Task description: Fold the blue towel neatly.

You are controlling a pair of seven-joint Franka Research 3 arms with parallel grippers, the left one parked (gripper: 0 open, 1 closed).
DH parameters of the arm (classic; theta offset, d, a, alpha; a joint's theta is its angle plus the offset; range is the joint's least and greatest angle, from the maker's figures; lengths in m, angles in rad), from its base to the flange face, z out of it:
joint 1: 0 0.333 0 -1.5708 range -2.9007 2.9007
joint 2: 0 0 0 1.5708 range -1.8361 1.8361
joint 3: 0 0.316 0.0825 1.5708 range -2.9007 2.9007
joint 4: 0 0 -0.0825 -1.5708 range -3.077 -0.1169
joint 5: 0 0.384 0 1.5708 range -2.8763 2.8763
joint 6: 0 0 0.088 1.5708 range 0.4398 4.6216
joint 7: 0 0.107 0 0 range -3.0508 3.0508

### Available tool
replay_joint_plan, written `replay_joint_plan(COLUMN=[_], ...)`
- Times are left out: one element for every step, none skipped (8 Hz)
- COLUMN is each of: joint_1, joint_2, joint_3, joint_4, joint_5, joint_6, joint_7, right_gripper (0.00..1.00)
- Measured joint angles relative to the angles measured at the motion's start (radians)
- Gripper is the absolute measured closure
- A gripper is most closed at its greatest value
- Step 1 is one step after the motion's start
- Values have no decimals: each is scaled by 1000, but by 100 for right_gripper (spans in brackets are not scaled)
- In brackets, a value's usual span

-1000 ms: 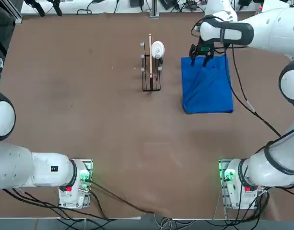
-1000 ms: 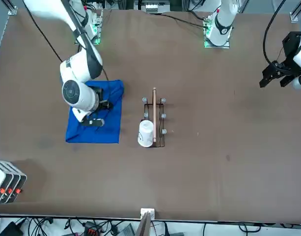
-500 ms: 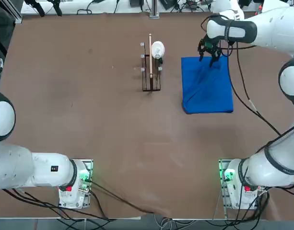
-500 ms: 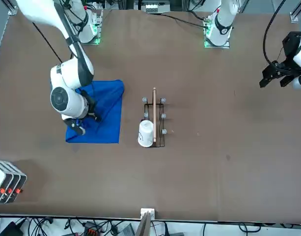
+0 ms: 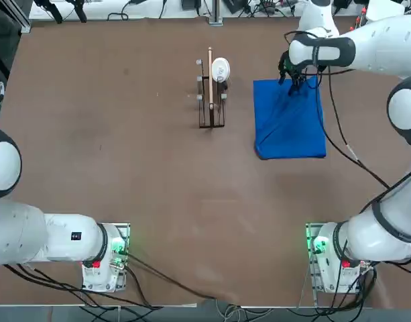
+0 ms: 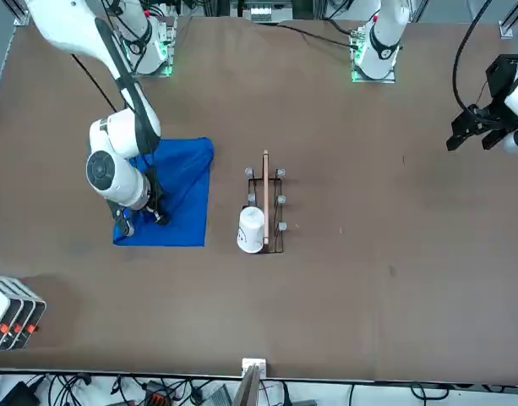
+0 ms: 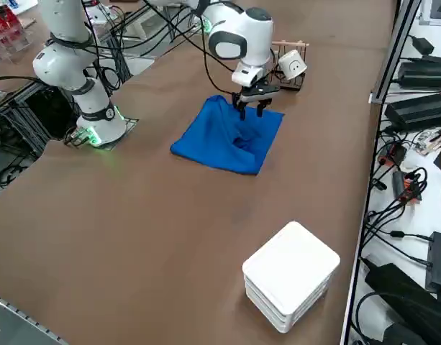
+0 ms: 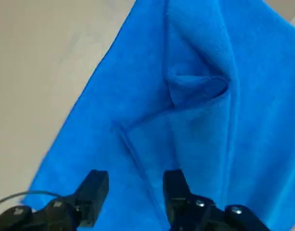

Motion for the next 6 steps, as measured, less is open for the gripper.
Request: replay_joint_plan(joint_1=[-2,-6,-12,-18,-20,-20], joint_2=[14,24,29,32,35,39], joint_3=[-7,-14,-19,-19,-19,-19], joint_4=[-7,-17,-29,-36,-41,-42], joint_5=[0,0,0,0,0,0], joint_6=[39,71,99,124,145,156], joint_7=[51,78,97,123,149,169], right_gripper=[31,33,35,35,35,34])
